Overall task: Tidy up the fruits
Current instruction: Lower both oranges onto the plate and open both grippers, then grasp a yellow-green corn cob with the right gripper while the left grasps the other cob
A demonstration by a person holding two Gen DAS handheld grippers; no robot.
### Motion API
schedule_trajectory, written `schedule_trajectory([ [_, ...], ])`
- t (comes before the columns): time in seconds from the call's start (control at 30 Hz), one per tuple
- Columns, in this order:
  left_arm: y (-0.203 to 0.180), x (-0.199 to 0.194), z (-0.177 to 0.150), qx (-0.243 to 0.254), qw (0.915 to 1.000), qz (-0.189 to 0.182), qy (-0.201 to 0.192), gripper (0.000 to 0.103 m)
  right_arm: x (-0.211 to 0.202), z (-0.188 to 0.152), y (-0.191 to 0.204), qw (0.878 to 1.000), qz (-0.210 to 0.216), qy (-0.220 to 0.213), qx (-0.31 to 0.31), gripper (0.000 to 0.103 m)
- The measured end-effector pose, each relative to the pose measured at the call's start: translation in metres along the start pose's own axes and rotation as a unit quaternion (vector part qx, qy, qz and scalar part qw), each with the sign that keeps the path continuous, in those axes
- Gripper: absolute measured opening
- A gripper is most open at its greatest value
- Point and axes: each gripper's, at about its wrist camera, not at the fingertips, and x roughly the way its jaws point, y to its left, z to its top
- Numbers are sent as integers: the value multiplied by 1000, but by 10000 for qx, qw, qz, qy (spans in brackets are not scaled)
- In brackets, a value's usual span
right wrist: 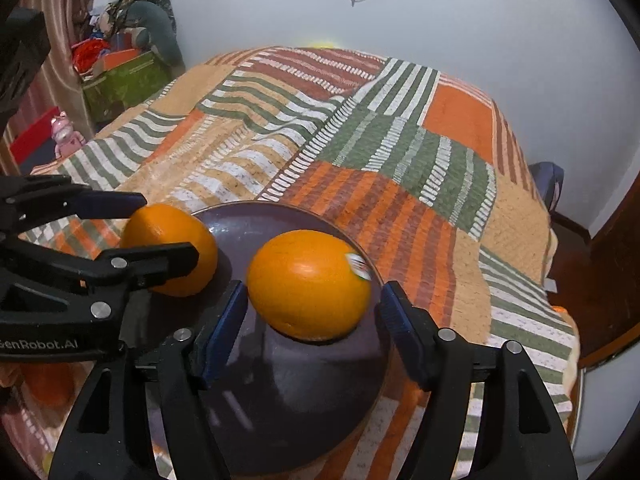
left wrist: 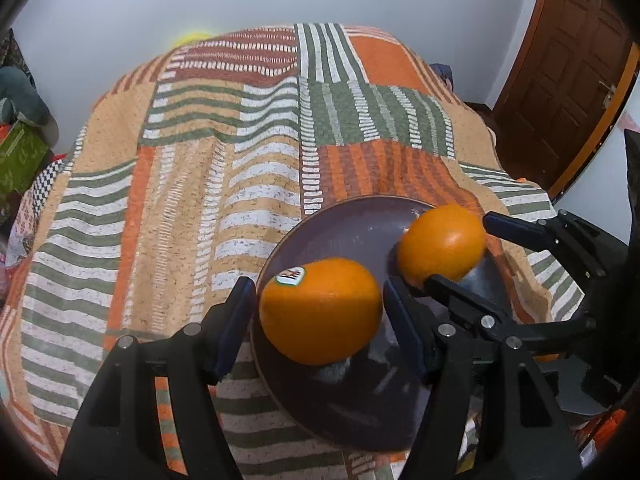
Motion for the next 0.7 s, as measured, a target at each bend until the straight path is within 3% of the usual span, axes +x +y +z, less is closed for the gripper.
schedule_trajectory([
  [0.07, 1, -12, -3, 0, 10000, 13, -63, 66, -12, -1, 1, 9999, -79, -109, 37, 78],
  [0.4, 11, -92, -33, -57, 9985, 151, -522, 74, -81, -14, 11, 9981, -163, -552, 198, 78],
  [0.7, 15, -148, -76, -139, 9970, 267, -713, 82, -122, -48, 16, 9966, -249, -684, 376, 79],
])
